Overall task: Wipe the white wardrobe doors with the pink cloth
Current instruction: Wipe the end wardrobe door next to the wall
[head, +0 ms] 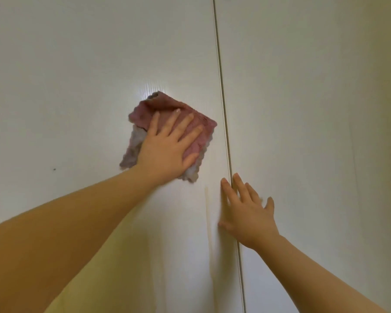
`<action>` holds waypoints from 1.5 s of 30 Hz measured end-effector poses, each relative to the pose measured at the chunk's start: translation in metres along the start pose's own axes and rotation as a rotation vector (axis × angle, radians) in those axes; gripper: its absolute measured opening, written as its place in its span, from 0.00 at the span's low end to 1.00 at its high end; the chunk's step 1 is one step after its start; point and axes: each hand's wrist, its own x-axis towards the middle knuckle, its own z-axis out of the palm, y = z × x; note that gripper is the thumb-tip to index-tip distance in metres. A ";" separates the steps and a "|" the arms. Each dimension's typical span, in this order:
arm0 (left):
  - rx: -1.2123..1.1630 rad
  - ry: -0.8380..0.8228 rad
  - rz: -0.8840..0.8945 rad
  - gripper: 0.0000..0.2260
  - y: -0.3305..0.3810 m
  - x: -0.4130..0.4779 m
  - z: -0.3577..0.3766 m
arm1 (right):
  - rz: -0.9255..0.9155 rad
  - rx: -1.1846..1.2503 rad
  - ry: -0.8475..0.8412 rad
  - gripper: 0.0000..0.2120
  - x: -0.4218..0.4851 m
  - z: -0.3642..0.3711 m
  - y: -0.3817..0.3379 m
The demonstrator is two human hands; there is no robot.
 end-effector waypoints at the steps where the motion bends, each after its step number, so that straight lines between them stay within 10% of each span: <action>1: -0.012 -0.022 0.001 0.26 0.013 -0.005 0.001 | -0.005 0.020 0.001 0.40 0.000 0.000 0.000; 6: -0.048 -0.140 0.535 0.25 0.023 -0.030 -0.003 | -0.118 0.200 0.005 0.37 0.002 0.004 0.010; 11: -0.004 -0.146 -0.027 0.26 0.011 0.006 -0.011 | -0.112 0.274 0.013 0.37 -0.001 0.002 0.009; 17: -0.087 -0.177 0.636 0.26 0.040 -0.065 -0.008 | -0.169 0.315 0.031 0.33 0.000 0.012 0.017; 22: -0.003 -0.028 0.201 0.24 0.005 -0.016 -0.003 | -0.123 0.270 -0.015 0.36 -0.002 0.009 0.021; 28: -0.143 -0.152 0.730 0.25 0.049 -0.072 -0.002 | -0.100 0.233 -0.030 0.33 -0.003 0.008 0.016; 32: -0.070 -0.046 0.211 0.23 0.017 -0.034 -0.007 | -0.058 0.204 -0.032 0.36 -0.004 0.005 0.014; 38: -0.133 -0.177 0.668 0.27 0.043 -0.090 -0.003 | -0.054 0.172 -0.067 0.32 -0.004 0.000 0.012; 42: -0.042 -0.065 0.148 0.24 0.019 -0.040 -0.006 | -0.031 0.202 -0.077 0.36 -0.005 0.000 0.008; 45: -0.072 -0.062 0.363 0.26 0.049 -0.078 0.008 | -0.029 0.190 -0.080 0.35 -0.008 0.004 0.006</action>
